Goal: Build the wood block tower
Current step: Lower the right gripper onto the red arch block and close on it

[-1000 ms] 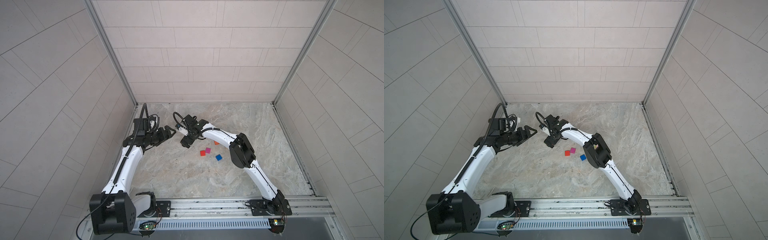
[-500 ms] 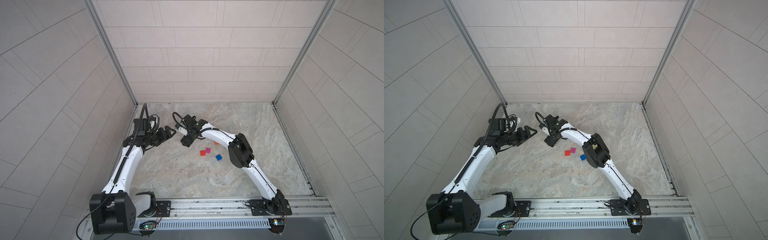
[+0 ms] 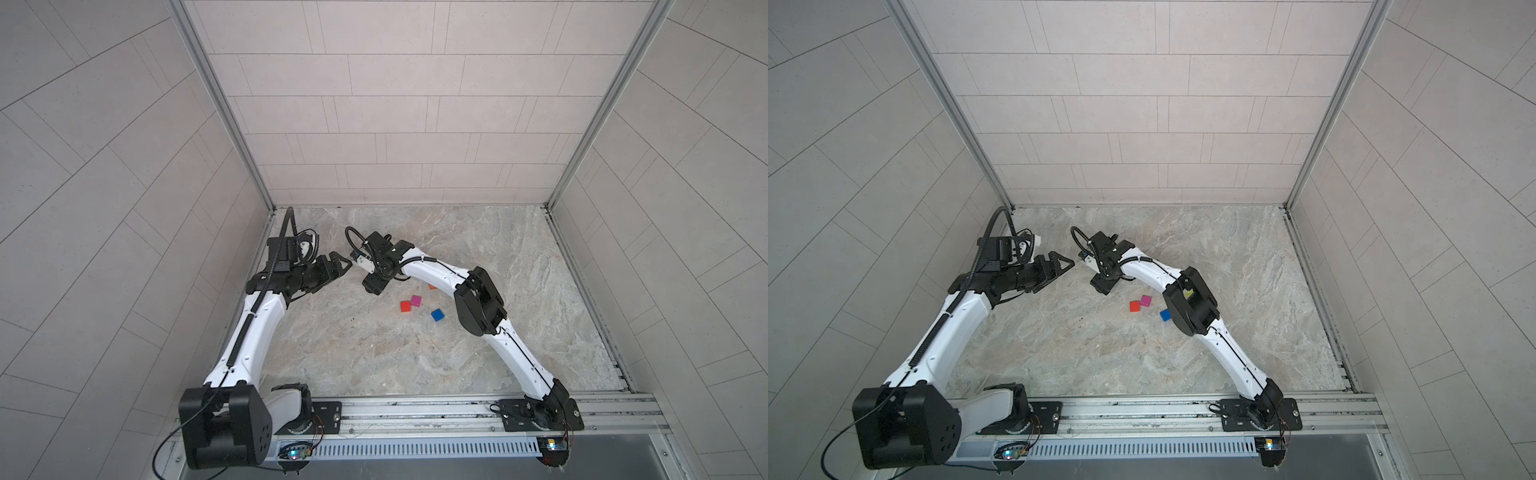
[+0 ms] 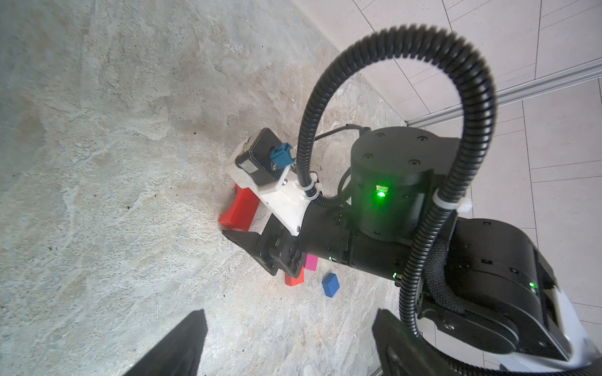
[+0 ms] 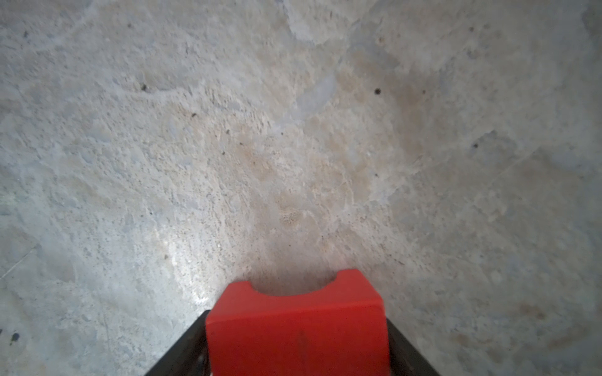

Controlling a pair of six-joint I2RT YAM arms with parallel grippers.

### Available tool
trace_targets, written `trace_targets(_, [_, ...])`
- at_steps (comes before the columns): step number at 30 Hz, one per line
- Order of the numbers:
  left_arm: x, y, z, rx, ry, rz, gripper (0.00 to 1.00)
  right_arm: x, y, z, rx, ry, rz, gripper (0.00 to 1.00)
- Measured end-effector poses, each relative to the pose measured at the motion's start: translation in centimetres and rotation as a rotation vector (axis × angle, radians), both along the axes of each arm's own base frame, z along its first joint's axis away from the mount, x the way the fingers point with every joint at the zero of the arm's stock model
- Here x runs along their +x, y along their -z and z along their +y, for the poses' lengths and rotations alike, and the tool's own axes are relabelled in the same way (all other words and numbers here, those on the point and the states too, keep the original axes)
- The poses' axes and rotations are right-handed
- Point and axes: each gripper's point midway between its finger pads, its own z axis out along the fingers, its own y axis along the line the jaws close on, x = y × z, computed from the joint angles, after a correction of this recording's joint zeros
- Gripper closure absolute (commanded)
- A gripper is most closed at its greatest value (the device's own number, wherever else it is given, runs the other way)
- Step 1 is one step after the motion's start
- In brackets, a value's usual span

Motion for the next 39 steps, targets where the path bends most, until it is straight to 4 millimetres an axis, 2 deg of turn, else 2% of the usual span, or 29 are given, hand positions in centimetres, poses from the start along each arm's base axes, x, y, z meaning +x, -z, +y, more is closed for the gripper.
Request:
trace_targets(15, [0.0,0.0,0.0,0.000,-0.001,0.000,0.13,0.2,-0.3,-0.2,0.026,0.066,0.031,0.40])
trace_targets(19, [0.0,0.0,0.0,0.000,0.000,0.000,0.13,0.2,-1.2,-0.8,0.038,0.103,0.040,0.41])
trace_targets(23, [0.0,0.0,0.0,-0.003,-0.002,0.003,0.13,0.2,-2.9,-1.6,0.045,0.156,0.029,0.41])
trace_targets(29, [-0.1,0.5,-0.3,-0.025,0.004,0.020,0.13,0.7,-6.5,-4.2,0.041,0.304,-0.019,0.41])
trace_targets(32, [0.1,0.8,-0.5,-0.041,0.009,0.031,0.13,0.9,-7.8,-6.3,0.042,0.402,-0.028,0.41])
trace_targets(39, [-0.2,1.1,-2.3,-0.071,0.069,0.048,0.13,0.3,-8.5,-13.3,-0.002,0.626,-0.027,0.41])
